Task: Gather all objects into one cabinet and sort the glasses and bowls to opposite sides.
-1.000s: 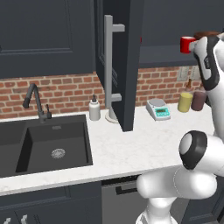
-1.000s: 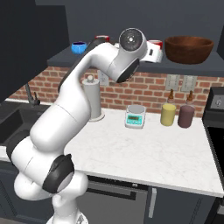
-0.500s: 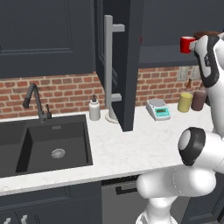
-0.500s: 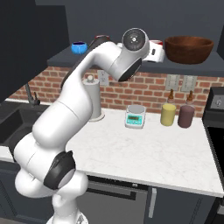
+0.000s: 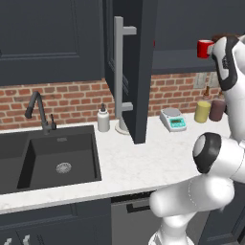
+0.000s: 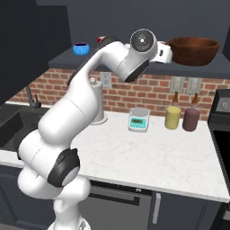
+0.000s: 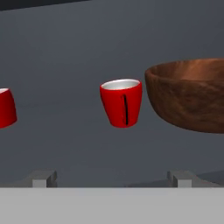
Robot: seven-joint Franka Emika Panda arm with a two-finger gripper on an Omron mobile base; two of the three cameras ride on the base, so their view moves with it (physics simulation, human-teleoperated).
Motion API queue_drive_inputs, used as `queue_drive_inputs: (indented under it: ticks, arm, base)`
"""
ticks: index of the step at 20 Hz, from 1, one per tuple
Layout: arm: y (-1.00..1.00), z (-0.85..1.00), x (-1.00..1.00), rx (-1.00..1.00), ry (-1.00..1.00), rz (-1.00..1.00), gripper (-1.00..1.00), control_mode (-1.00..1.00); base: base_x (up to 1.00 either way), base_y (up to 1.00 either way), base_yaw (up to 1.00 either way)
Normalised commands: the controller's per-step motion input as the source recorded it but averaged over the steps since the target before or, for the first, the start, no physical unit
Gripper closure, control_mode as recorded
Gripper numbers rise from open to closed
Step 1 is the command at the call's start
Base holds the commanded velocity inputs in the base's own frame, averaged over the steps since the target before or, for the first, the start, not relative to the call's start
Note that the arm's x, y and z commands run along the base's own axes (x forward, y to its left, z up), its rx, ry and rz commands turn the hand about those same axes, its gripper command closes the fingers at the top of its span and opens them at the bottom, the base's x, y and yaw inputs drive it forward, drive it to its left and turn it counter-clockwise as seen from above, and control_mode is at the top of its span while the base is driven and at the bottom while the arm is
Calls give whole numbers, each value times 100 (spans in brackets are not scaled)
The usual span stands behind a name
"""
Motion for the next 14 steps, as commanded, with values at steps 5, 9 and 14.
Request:
queue_drive_inputs:
  ticks: [5, 9, 14]
  arm:
    - [-11, 0, 29, 0, 0, 0, -100, -100]
    - [-2, 0, 39, 0, 0, 0, -100, -100]
    - [0, 0, 36, 0, 0, 0, -100, -100]
  base:
    - [0, 0, 0]
    - [0, 0, 0]
    - [0, 0, 0]
